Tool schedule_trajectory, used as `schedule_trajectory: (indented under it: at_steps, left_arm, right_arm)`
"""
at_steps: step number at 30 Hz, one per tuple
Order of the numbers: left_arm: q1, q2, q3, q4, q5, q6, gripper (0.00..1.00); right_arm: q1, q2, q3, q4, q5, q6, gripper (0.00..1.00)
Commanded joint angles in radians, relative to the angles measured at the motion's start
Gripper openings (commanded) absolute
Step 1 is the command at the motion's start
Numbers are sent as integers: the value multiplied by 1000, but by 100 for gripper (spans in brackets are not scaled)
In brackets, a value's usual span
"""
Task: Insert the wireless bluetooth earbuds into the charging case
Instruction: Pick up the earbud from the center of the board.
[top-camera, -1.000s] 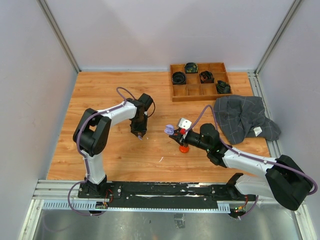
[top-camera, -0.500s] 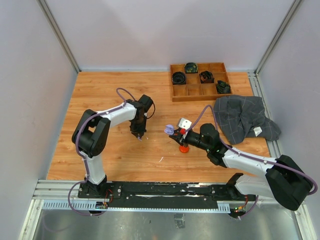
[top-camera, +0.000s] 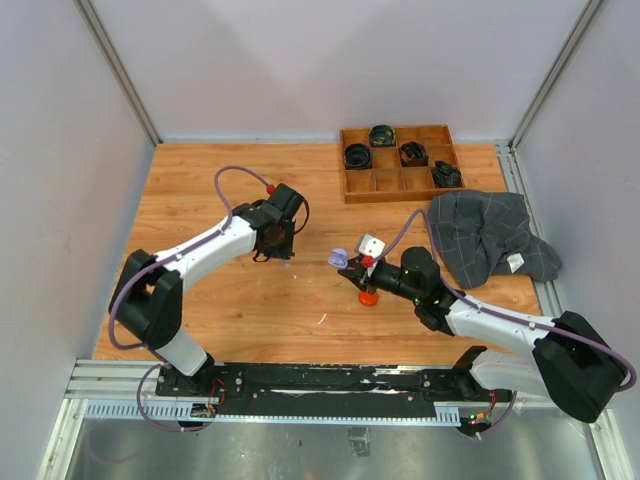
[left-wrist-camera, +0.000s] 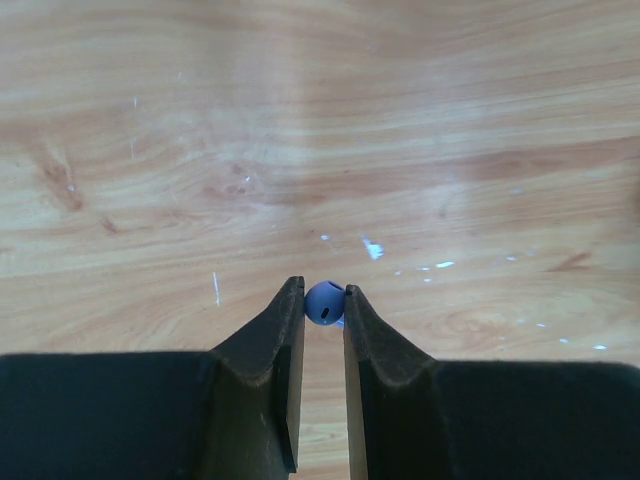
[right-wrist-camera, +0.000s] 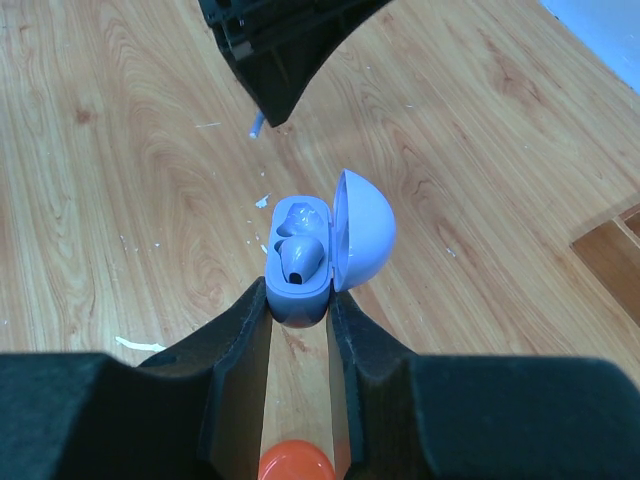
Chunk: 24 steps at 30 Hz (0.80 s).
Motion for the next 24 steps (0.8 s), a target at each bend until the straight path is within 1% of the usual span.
schedule_trajectory:
  at_steps: [1, 6, 11, 16, 18, 24]
  left_arm:
    - [-49, -119, -22, 140, -58, 52, 12]
    - [-99, -281, -105, 337, -58, 126, 12]
    - [-128, -472, -222, 569, 10, 211, 13]
    - [-135, -616, -376, 833, 163, 294, 14]
    - [-136, -651, -422, 906, 205, 333, 14]
    - [-137, -698, -494, 1029, 357, 451, 16]
  right_arm:
    - [0, -23, -2, 51, -4, 31, 1]
    - [0, -25, 9, 56, -3, 41, 1]
    - [0, -25, 23, 61, -4, 63, 1]
    - [-1, -20, 40, 71, -17, 96, 1]
    - [0, -24, 46, 78, -24, 108, 1]
    - [0, -49, 71, 68, -44, 133, 1]
